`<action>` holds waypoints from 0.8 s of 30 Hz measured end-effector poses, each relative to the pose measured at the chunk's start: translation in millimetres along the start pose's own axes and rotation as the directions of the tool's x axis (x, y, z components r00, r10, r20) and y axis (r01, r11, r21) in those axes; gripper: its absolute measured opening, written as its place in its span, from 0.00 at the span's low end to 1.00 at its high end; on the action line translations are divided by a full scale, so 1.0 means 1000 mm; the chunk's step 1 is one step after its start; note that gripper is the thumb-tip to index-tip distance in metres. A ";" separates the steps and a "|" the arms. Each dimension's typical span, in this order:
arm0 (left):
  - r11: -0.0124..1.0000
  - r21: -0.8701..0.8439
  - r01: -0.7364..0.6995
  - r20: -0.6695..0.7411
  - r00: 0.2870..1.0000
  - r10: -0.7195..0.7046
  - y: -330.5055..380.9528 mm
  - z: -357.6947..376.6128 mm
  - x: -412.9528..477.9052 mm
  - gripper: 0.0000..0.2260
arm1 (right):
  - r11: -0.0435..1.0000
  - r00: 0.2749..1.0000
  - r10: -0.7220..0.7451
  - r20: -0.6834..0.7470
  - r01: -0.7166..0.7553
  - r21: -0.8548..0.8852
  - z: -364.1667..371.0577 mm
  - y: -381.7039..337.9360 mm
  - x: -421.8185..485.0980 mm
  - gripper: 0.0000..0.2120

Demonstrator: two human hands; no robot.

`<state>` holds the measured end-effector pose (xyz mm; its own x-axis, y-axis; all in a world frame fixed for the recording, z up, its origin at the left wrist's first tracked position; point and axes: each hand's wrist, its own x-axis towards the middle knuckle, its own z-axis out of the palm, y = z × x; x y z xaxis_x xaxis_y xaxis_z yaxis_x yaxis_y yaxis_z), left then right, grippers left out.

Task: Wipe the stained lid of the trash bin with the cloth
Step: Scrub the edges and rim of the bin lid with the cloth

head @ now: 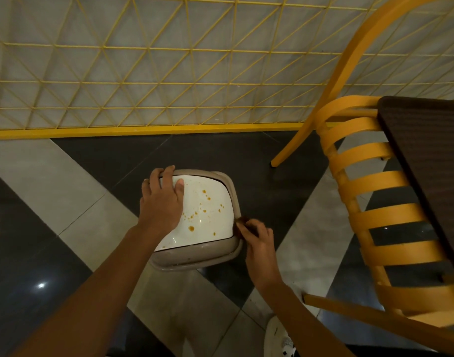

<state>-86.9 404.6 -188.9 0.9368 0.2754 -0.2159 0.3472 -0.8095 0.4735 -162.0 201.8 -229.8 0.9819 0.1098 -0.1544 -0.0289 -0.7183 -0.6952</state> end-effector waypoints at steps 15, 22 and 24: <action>1.000 0.005 0.008 0.004 1.000 -0.008 0.000 0.000 0.000 0.21 | 0.978 0.978 0.195 -0.068 -0.189 0.087 0.008 -0.012 0.024 0.18; 1.000 0.013 0.008 0.012 1.000 -0.008 -0.001 0.001 0.001 0.21 | 0.986 0.985 0.167 -0.040 -0.167 -0.008 -0.003 -0.044 0.123 0.19; 1.000 0.011 -0.003 0.001 1.000 0.003 -0.002 0.002 0.001 0.21 | 0.997 0.997 0.070 -0.016 -0.070 -0.021 -0.003 -0.058 0.130 0.19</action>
<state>-86.5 405.5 -191.3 0.9376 0.2728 -0.2158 0.3443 -0.8160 0.4644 -32.1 255.4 -207.6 0.9804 0.0484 -0.1909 -0.0935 -0.7386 -0.6676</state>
